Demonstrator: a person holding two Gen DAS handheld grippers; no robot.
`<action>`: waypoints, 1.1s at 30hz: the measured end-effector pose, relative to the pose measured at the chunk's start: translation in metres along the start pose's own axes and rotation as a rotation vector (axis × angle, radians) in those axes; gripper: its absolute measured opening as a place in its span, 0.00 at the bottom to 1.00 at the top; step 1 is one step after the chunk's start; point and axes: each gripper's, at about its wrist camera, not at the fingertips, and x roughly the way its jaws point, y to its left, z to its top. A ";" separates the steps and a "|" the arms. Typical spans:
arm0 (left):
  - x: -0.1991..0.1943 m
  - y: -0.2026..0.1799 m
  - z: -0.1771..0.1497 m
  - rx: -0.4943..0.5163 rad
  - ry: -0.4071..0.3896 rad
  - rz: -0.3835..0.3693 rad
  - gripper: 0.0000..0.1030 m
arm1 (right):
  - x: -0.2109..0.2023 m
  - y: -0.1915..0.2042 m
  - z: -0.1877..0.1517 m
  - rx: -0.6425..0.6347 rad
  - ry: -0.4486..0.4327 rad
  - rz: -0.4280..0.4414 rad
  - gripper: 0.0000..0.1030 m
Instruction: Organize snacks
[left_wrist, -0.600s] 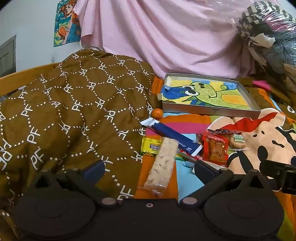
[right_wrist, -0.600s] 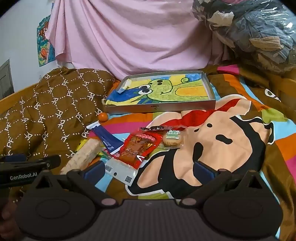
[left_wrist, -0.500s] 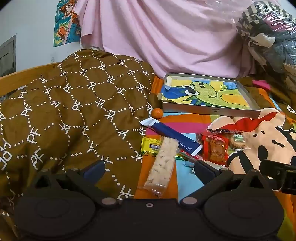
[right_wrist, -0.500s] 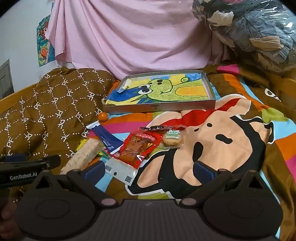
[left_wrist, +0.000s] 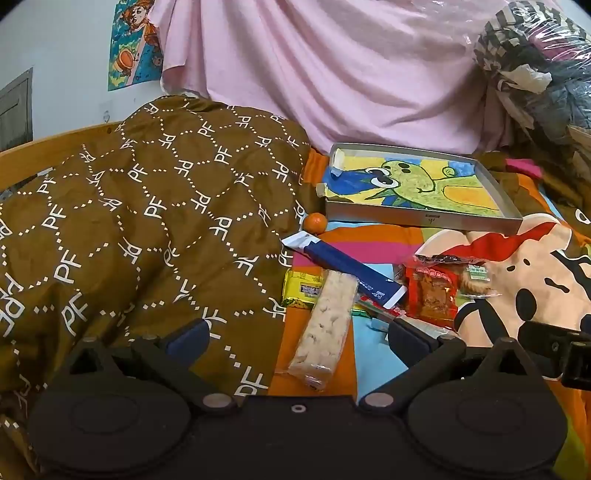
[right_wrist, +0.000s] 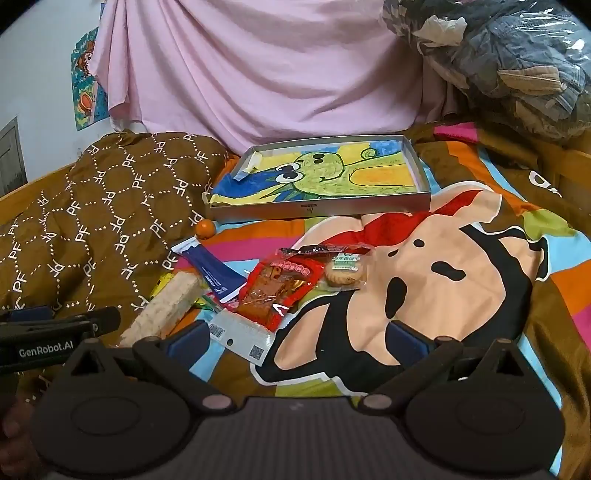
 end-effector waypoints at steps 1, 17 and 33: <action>0.000 0.000 0.000 0.000 0.001 0.000 0.99 | 0.000 0.000 0.000 0.000 0.001 0.000 1.00; 0.000 0.000 0.000 -0.001 0.004 0.000 0.99 | 0.000 -0.003 0.002 0.001 0.008 0.002 1.00; 0.001 0.001 -0.006 0.000 0.007 0.000 0.99 | 0.003 0.001 -0.002 0.007 0.025 0.008 1.00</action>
